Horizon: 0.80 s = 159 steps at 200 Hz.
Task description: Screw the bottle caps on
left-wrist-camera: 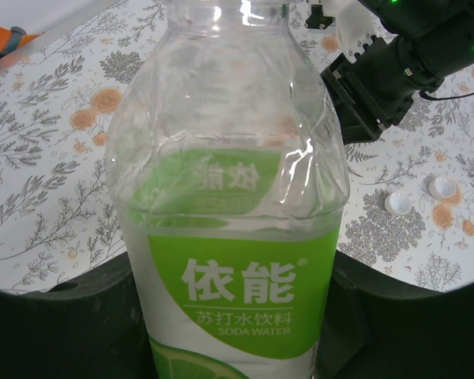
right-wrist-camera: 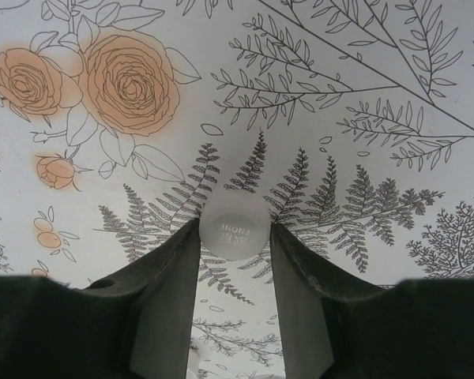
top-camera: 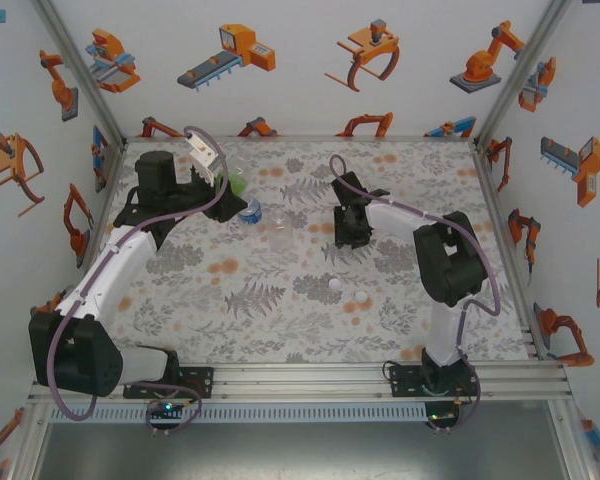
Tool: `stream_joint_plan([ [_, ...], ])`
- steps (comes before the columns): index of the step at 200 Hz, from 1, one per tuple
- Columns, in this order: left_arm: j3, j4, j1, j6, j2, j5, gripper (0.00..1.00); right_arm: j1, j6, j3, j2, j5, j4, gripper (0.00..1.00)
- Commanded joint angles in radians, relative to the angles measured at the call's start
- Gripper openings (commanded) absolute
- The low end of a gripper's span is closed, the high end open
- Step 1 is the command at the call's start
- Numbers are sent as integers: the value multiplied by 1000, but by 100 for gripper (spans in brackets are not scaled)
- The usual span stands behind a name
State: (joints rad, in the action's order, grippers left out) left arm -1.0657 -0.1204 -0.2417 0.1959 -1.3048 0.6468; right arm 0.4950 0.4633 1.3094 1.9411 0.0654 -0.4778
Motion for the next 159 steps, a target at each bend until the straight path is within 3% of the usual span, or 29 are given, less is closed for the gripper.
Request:
stream_joint_plan([
  [1, -30, 5, -2, 4, 11, 11, 5, -4, 15, -15, 12, 16, 15, 40],
  [159, -31, 2, -2, 5, 11, 11, 5, -5, 14, -16, 16, 31, 24, 40],
])
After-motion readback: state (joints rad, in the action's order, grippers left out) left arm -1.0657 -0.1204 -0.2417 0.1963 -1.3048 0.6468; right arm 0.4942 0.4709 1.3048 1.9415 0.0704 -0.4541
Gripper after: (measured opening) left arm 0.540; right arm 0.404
